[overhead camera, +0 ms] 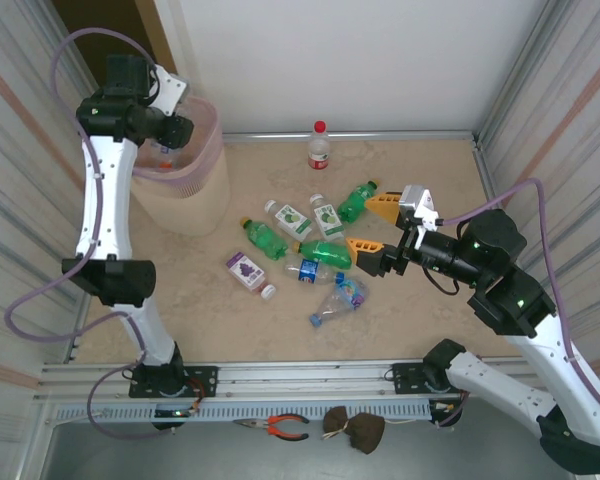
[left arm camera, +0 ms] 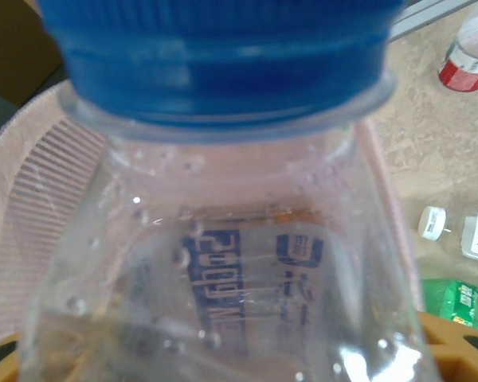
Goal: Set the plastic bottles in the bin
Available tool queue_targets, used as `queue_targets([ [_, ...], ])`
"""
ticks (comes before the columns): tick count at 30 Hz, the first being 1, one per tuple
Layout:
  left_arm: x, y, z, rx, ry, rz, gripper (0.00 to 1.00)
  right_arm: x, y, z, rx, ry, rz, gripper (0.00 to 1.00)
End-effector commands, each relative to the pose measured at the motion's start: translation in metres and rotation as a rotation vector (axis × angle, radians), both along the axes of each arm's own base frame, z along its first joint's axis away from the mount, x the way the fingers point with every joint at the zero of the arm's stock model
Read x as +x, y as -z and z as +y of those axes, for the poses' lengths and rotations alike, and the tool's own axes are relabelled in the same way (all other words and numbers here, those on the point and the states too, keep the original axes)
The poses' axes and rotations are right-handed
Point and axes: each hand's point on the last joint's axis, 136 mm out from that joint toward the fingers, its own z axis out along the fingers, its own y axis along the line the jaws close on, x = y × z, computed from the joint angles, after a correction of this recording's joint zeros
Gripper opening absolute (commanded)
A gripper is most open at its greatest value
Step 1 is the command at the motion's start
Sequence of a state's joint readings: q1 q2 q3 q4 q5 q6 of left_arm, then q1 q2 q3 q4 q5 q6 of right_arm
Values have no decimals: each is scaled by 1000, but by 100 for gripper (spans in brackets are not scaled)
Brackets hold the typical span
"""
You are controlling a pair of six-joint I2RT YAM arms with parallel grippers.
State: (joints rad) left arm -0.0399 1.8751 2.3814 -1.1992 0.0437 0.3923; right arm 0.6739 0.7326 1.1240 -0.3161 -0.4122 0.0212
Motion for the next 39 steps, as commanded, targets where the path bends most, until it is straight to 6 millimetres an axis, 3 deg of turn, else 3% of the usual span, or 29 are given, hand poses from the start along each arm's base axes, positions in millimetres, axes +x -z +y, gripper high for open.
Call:
queue_targets([
  [1,3,9,6,-48,-5,50,54,-7,-14,-4,24,-3,-31,80],
  [6,8,38,6,-158,-12,165,54,-5,-12,-4,21,4,-28,80],
  [18,8,116,-18,-317,29,449,53,-4,-11,-3,23,3,-19,79],
  [30,6,180,-29,-391,30,645,52,-3,-6,-4,18,11,-17,79],
  [39,10,216,-27,-378,-2,719,58,-3,-5,-6,16,18,-17,79],
])
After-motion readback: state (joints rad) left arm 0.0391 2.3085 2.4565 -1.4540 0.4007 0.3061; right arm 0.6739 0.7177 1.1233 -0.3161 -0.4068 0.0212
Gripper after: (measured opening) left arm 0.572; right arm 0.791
